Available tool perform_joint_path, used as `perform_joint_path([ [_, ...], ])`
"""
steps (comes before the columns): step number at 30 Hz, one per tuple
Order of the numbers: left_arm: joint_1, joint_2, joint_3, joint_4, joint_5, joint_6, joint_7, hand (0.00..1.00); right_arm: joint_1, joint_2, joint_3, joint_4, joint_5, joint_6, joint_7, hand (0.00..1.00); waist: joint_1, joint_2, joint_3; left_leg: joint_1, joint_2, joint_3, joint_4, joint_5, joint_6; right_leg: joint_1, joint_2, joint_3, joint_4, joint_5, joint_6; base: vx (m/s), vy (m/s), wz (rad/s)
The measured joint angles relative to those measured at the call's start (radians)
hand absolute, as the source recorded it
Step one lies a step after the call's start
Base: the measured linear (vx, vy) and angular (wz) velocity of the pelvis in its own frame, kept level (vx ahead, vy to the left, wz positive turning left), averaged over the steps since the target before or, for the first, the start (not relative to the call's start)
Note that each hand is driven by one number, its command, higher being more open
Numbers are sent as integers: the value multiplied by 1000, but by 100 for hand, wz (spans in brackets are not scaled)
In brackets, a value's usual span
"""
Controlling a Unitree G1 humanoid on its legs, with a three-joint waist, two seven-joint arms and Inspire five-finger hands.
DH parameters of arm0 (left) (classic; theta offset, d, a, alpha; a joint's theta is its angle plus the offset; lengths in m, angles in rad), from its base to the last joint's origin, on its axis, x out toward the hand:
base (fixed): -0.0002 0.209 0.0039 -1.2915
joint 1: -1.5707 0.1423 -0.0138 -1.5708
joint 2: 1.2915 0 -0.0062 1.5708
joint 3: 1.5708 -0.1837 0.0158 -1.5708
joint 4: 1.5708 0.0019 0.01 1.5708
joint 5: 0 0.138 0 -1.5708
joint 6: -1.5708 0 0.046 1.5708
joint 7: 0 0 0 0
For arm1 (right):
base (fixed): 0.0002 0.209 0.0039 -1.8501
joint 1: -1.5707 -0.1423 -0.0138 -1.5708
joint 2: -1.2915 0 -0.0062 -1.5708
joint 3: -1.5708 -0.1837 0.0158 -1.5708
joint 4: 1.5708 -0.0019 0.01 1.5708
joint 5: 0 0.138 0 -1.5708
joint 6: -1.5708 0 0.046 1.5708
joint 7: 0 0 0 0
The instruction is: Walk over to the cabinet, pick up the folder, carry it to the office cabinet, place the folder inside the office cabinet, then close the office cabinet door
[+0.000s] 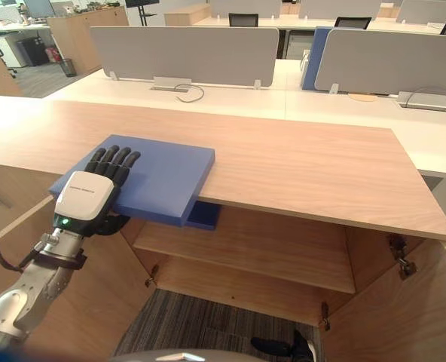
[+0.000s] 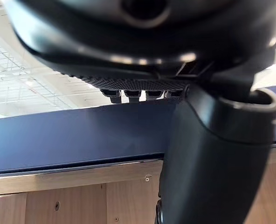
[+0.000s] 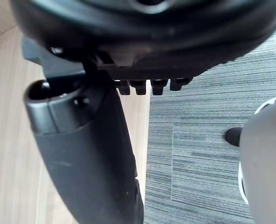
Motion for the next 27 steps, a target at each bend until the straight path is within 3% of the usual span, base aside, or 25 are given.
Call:
perform_joint_path([
  [10, -66, -44, -30, 33, -30, 13, 33, 0, -2, -4, -1, -2, 0, 4, 7, 100, -6, 5, 8, 23, 1, 10, -1, -11, -5, 18, 0, 10, -7, 2, 1, -15, 8, -3],
  [16, -55, -56, -34, -131, -81, 8, 14, 0, -4, -3, -2, -1, 0, 5, 9, 100, -8, 4, 8, 24, 1, 10, -1, -12, -6, 20, 0, 11, -9, 2, 1, 0, 0, 0],
  [19, 29, -76, -38, -278, -113, -36, -14, 0, -7, -2, -7, 0, 1, 5, 9, 100, -14, 4, 11, 24, 1, 11, 0, -16, -7, 20, 1, 13, -13, 2, 1, 0, 0, 0],
  [24, 183, -238, -56, -503, -244, -128, -99, 0, -15, -3, -45, 32, 2, 4, 6, 100, -9, 6, 14, 17, 1, 15, 2, -18, -9, 9, 1, 28, -14, 2, 1, 17, 6, -7],
  [27, 225, -353, -75, -550, -522, -176, -157, 0, -20, -7, -45, 44, 5, 4, 3, 100, -12, 10, 10, 10, 3, 18, 5, -18, -9, -6, 2, 39, -8, 4, -2, 1, 10, -10],
])
